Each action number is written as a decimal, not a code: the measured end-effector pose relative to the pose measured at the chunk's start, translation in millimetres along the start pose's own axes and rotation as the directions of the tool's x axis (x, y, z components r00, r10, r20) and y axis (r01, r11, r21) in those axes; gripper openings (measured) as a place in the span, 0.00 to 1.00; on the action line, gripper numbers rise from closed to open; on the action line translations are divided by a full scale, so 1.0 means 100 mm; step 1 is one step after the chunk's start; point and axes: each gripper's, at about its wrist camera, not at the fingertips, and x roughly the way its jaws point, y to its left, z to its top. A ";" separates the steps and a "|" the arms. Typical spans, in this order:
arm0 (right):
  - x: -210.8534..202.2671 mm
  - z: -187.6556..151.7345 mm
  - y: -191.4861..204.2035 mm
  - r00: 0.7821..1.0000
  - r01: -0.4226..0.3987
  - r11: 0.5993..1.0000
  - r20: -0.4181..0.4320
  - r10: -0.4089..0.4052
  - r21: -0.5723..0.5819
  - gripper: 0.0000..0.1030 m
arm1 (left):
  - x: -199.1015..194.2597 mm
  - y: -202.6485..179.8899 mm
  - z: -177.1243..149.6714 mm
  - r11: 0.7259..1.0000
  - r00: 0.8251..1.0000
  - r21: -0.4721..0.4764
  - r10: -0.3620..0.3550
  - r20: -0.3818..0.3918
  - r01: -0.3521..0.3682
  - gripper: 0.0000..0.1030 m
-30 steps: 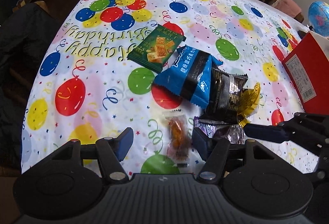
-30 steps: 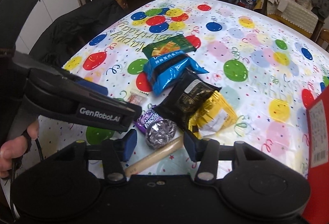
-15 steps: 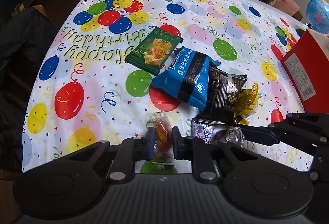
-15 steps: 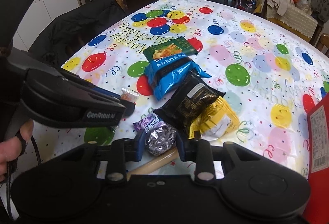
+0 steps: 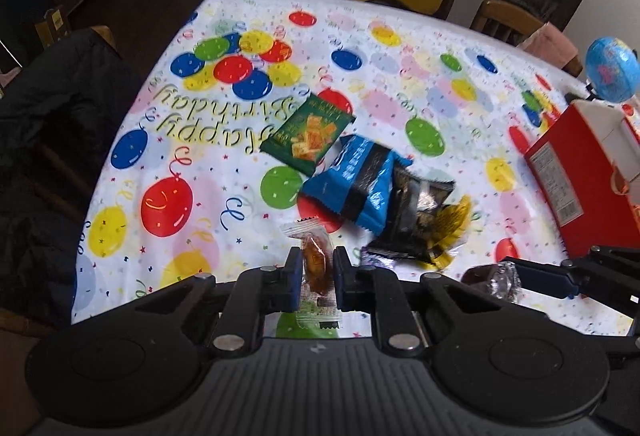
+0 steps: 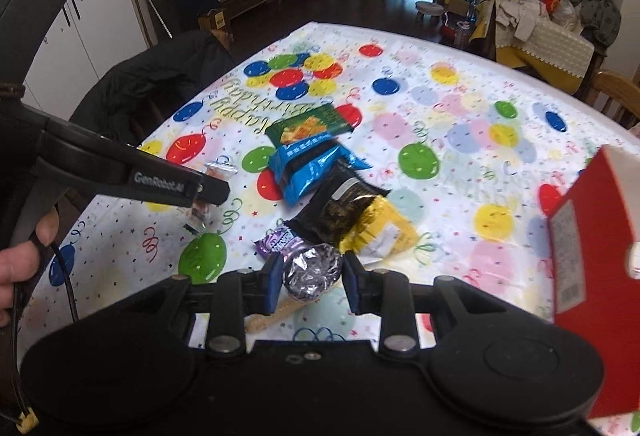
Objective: Organize snacks
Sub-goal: 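Carry the orange snack stick and foil candy with both grippers over the box, then open both grippers to drop the snack stick and foil candy into the box, then withdraw both grippers from the box back over the remaining snacks, then lower left gripper onto blue biscuit packet while right lowers onto beige stick snack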
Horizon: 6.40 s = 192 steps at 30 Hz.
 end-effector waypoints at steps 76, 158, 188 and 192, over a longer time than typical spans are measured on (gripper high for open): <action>-1.08 -0.80 -2.91 0.957 0.268 0.932 0.041 -0.286 0.246 0.29 | 0.69 -3.81 0.25 0.902 0.998 0.426 -0.056 -0.040 0.068 0.15; -1.10 -0.26 -0.85 0.958 0.068 0.949 0.247 -0.149 0.309 1.00 | -0.72 -0.94 0.23 0.981 0.981 0.179 -0.102 0.166 0.072 0.77; 0.22 -0.22 -0.03 0.993 0.117 0.922 -0.051 -0.106 0.368 0.71 | 0.59 -0.16 0.56 0.963 0.997 0.261 -0.063 -0.041 0.072 0.77; 0.31 -0.20 0.00 0.993 0.114 0.926 -0.070 -0.095 0.361 0.66 | 0.71 -0.12 0.61 0.966 0.995 0.245 -0.074 -0.069 0.088 0.76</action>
